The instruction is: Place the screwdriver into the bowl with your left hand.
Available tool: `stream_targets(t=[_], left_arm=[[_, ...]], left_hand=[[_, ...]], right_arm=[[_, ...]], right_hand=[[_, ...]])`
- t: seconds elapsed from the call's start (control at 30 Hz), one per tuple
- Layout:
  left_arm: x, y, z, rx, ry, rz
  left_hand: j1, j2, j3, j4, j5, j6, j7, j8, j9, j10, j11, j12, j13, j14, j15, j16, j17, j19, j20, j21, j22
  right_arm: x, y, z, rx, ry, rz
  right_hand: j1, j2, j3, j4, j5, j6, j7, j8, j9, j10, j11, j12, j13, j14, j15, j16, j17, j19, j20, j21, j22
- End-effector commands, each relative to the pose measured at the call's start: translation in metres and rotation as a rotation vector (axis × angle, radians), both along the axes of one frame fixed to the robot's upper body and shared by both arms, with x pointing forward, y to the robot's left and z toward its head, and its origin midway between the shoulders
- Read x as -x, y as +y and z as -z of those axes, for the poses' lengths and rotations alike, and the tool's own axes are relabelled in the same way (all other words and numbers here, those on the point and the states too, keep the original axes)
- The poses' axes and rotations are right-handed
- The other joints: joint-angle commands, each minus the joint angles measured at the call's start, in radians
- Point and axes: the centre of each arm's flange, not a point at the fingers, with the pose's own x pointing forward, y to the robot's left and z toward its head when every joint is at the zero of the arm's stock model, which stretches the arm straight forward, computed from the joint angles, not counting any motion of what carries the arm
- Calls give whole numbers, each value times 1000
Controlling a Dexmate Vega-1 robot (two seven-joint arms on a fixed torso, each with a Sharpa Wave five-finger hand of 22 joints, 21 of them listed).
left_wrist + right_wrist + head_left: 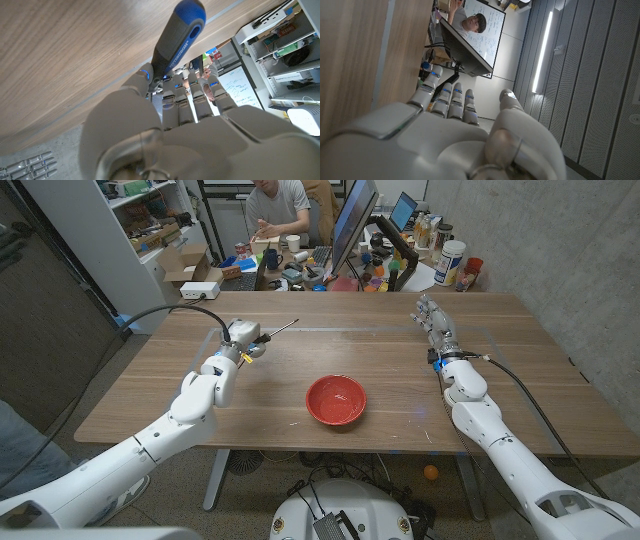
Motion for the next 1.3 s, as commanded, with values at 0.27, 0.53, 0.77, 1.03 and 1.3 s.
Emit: stream_targets(t=[0.27, 0.53, 0.77, 1.03, 1.3], left_arm=[[-1, -9, -4, 7, -27, 152], [-2, -15, -5, -2, -19, 211], [-2, -20, -7, -24, -15, 254], [0, -27, -8, -55, -18, 315], [0, -31, -6, -46, -10, 364]], left_hand=[[84, 85, 6, 16, 8, 64, -57, 6, 3, 20, -29, -4, 2, 7, -7, 2, 3, -5, 1, 3, 4], [85, 85, 3, 16, 7, 67, -56, 5, 3, 23, -30, -5, 2, 7, -9, 0, 3, -7, 2, 2, 4], [87, 85, 1, 17, 6, 72, -56, 5, 5, 23, -30, -7, 3, 6, -9, -1, 3, -11, 2, 0, 4], [90, 84, -2, 17, 6, 83, -57, 7, 8, 25, -33, -9, 3, 5, -14, -4, 3, -14, 0, -1, 4], [92, 84, -6, 17, 5, 87, -59, 6, 9, 26, -39, -11, 3, 7, -15, -4, 2, -16, -1, -3, 4]], right_arm=[[13, 18, -9, 12, -32, 19], [14, 26, -8, 8, -36, 15], [15, 29, -6, 1, -34, 21], [18, 31, -3, -6, -35, 27], [21, 34, -2, -6, -37, 33]], right_hand=[[0, 0, -2, 1, 2, 10, -3, 2, 4, 7, 1, 2, 3, 9, 1, 1, 0, -2, -1, 3, 3], [0, 1, -2, 1, 2, 10, -2, 2, 4, 7, 1, 2, 3, 9, 1, 1, 0, -2, -1, 3, 3], [0, 0, -2, 1, 2, 11, -2, 2, 4, 7, 0, 2, 3, 9, 1, 1, -1, -2, 0, 3, 3], [0, 1, -3, 1, 2, 11, -3, 2, 4, 7, 1, 2, 2, 9, 1, 1, -1, -2, -1, 3, 3], [0, 1, -3, 1, 2, 10, -3, 1, 4, 8, 0, 2, 2, 8, 3, 1, -1, -3, 0, 3, 3]])
